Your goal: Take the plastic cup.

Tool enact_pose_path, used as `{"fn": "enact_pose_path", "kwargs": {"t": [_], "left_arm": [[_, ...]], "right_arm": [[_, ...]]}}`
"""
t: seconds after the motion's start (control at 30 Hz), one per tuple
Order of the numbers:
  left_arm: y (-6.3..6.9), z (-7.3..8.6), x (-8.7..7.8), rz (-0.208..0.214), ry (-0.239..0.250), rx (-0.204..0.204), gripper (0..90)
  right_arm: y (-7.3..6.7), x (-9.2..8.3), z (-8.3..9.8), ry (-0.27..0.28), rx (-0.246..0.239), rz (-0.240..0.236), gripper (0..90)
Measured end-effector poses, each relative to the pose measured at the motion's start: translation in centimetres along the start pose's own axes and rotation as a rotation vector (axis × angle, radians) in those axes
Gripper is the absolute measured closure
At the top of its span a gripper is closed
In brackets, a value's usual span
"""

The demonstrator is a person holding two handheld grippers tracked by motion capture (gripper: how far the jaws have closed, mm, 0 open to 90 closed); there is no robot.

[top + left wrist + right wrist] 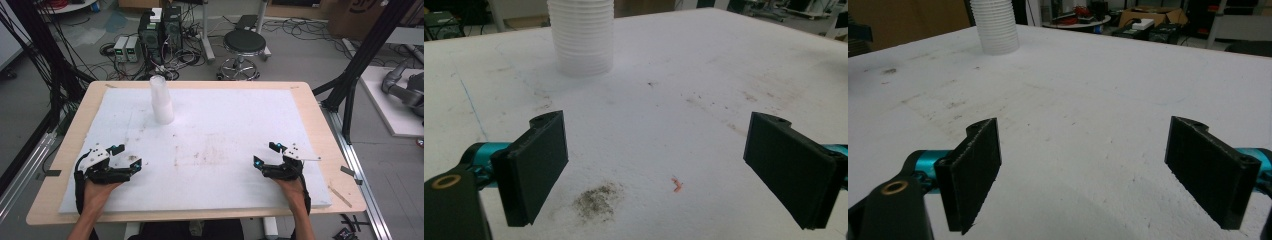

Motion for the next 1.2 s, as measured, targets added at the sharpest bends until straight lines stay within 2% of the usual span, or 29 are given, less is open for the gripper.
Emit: {"fn": "enact_pose_path", "kwargs": {"t": [0.07, 0.13, 0.23, 0.5, 0.57, 0.6, 0.63, 0.67, 0.77, 0.8, 0.87, 0.9, 0.93, 1.07, 1.2], "left_arm": [[-0.1, 0.0, 0.0, 0.005, 0.005, -0.007, 10.4], [-0.5, -0.1, -0.3, 0.006, 0.013, -0.033, 10.4], [-1.0, -0.7, -0.7, -0.004, 0.033, -0.02, 10.4], [-3.4, -3.5, -1.0, 0.023, 0.07, 0.012, 10.4], [-4.2, -4.5, -0.9, 0.041, 0.071, 0.022, 10.4], [-4.2, -4.5, -0.9, 0.041, 0.071, 0.022, 10.4], [-5.0, -5.5, -0.7, 0.061, 0.084, 0.028, 10.4], [-5.0, -5.5, -0.7, 0.061, 0.084, 0.028, 10.4], [-6.1, -6.9, -0.4, 0.099, 0.094, 0.043, 10.4], [-6.9, -7.7, -0.1, 0.112, 0.103, 0.052, 10.4], [-7.8, -8.4, 0.1, 0.12, 0.114, 0.051, 10.4], [-7.8, -8.4, 0.1, 0.12, 0.114, 0.051, 10.4], [-8.6, -9.1, 0.4, 0.129, 0.119, 0.05, 10.3], [-9.7, -10.2, 1.1, 0.148, 0.107, 0.067, 10.2], [-11.3, -12.2, 2.6, 0.188, 0.092, 0.091, 10.2]], "right_arm": [[0.0, 0.0, 0.0, 0.0, -0.001, 0.0, 14.7], [0.0, 0.1, 0.0, 0.0, -0.005, -0.001, 14.7], [0.0, 0.0, 0.0, -0.001, -0.003, -0.004, 14.7], [0.1, 0.1, 0.0, -0.003, -0.004, -0.004, 14.7], [0.1, 0.1, 0.0, -0.005, -0.001, -0.004, 14.7], [0.1, 0.1, 0.0, -0.005, -0.001, -0.004, 14.7], [0.1, 0.1, -0.1, -0.006, -0.002, -0.005, 14.7], [0.1, 0.1, -0.1, -0.007, -0.002, -0.007, 14.7], [0.1, 0.1, 0.0, -0.008, 0.008, -0.007, 14.7], [0.1, 0.1, 0.0, -0.007, 0.01, -0.006, 14.7], [0.1, 0.1, 0.0, -0.006, 0.01, -0.008, 14.7], [0.1, 0.0, 0.0, -0.007, 0.007, -0.008, 14.7], [0.1, 0.0, 0.0, -0.007, 0.003, -0.006, 14.7], [0.1, 0.1, 0.0, -0.008, 0.004, -0.005, 14.7], [0.1, 0.1, 0.0, -0.012, 0.012, -0.006, 14.7]]}}
Point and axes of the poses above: each handheld gripper's, and its own axes: x roughly forward along the jaws, z roughly out of its underside, y roughly to its right, the point moved 1 cm from there along x, roughly forward along the jaws, and after that the axes turned 15 degrees about x, right-handed, at the moved point
